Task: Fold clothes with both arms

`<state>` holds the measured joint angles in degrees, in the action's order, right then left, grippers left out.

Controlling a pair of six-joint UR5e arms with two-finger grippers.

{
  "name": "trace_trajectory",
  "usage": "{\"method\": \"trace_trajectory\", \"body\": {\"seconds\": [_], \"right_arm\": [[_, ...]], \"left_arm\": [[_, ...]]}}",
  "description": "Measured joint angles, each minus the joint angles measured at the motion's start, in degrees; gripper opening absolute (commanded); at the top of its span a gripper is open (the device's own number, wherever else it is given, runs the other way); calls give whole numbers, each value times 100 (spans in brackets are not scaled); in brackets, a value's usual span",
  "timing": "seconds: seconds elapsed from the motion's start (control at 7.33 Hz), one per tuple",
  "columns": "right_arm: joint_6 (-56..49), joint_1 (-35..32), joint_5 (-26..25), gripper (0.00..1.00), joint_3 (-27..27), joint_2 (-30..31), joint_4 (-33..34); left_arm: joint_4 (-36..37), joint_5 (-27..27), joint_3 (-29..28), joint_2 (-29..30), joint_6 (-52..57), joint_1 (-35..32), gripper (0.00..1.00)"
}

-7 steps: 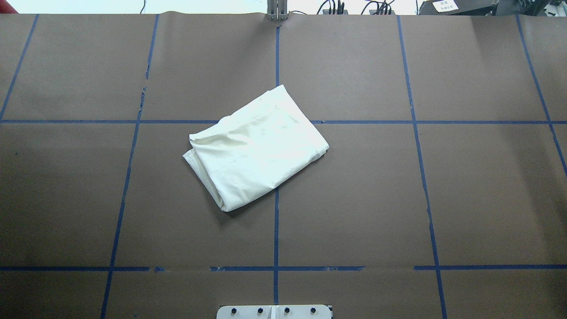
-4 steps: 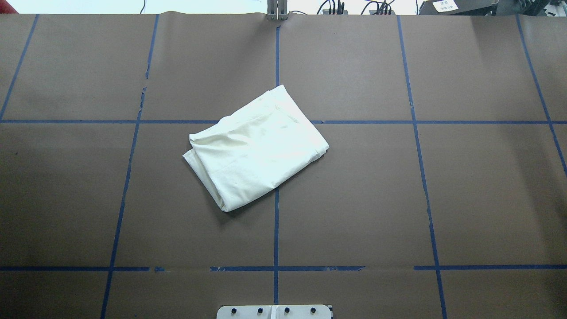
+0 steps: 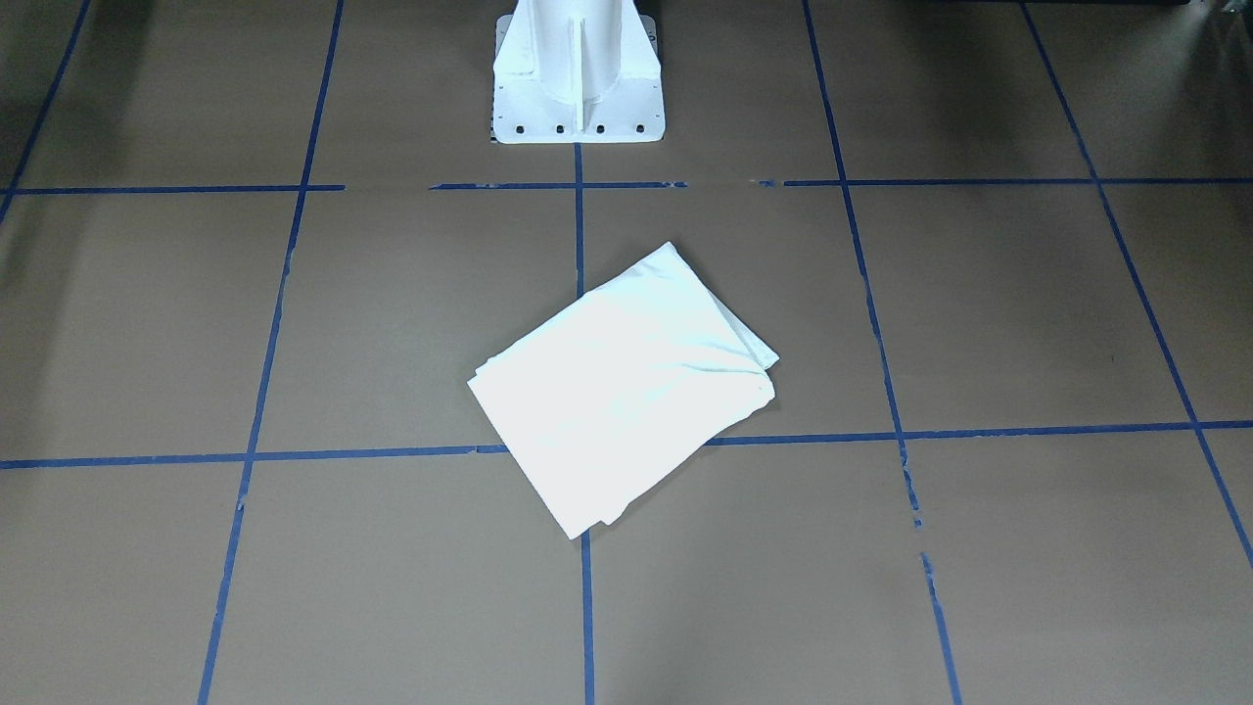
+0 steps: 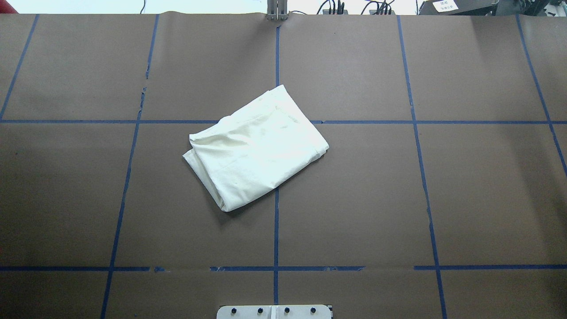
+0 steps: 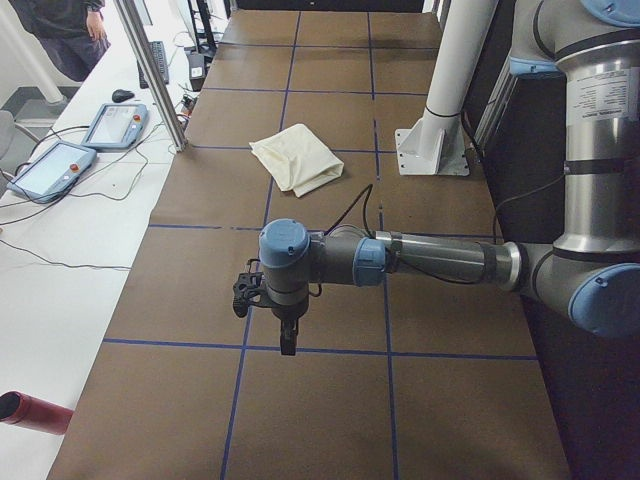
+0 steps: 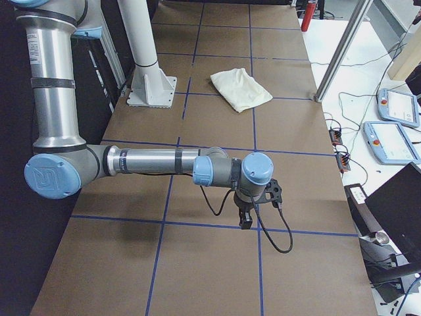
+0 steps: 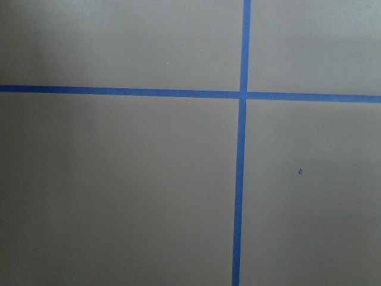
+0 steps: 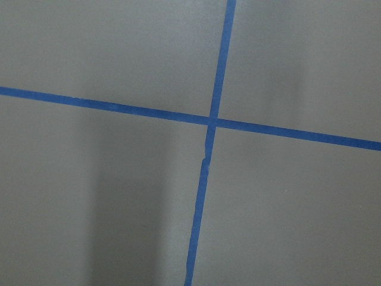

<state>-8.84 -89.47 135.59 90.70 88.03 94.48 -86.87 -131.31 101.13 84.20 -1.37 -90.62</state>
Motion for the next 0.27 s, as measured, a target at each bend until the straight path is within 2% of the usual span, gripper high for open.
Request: {"method": "trace_trajectory", "body": {"seconds": [0.27], "right_arm": [[3, 0, 2, 100, -9, -7, -109]], "left_arm": [[3, -2, -11, 0, 59, 0, 100]]}}
